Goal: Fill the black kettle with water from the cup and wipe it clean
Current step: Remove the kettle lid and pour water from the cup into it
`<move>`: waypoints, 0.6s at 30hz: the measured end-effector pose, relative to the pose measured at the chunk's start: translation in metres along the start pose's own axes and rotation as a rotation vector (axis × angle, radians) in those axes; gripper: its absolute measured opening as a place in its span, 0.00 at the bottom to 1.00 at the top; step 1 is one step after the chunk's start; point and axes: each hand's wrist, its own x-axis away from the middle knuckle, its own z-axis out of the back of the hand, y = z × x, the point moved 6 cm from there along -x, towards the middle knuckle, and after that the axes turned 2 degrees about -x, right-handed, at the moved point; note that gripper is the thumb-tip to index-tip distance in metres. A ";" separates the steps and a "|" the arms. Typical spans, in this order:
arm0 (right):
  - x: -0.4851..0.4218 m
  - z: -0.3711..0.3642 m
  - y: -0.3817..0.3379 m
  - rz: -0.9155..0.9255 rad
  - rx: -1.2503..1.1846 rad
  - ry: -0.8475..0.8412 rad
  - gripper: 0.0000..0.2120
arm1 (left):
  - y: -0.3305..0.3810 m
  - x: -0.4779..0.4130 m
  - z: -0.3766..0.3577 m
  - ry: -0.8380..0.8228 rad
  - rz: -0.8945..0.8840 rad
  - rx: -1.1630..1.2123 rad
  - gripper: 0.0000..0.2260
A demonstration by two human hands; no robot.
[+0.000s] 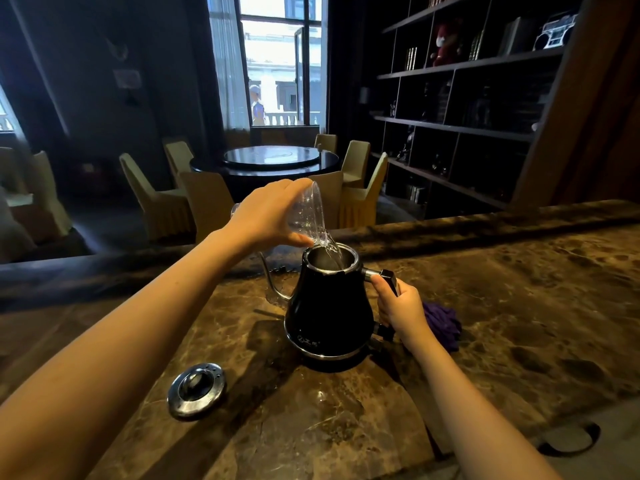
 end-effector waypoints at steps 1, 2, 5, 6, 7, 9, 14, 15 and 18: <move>0.000 0.000 0.000 -0.003 0.004 -0.002 0.10 | 0.001 0.000 0.001 0.000 -0.003 -0.007 0.42; 0.000 0.000 0.000 -0.006 0.007 -0.002 0.10 | 0.002 0.000 0.002 0.001 -0.009 -0.017 0.42; 0.001 0.000 -0.001 -0.007 0.017 0.003 0.10 | 0.006 -0.001 0.005 0.006 -0.025 -0.043 0.42; 0.001 0.000 -0.001 -0.006 0.022 0.004 0.11 | 0.006 -0.001 0.006 0.009 -0.029 -0.048 0.42; 0.002 0.000 -0.002 -0.004 0.023 0.005 0.10 | 0.007 -0.001 0.007 0.012 -0.034 -0.054 0.43; 0.001 -0.001 -0.003 -0.003 0.014 0.003 0.09 | 0.008 -0.002 0.009 0.015 -0.049 -0.073 0.43; 0.002 -0.002 -0.005 -0.004 0.000 0.003 0.11 | 0.011 -0.006 0.017 0.052 -0.081 -0.149 0.43; 0.002 -0.002 -0.006 -0.001 0.005 0.005 0.11 | 0.013 -0.007 0.019 0.071 -0.097 -0.169 0.43; 0.004 -0.002 -0.005 -0.009 0.007 -0.001 0.11 | 0.018 -0.008 0.024 0.128 -0.140 -0.224 0.41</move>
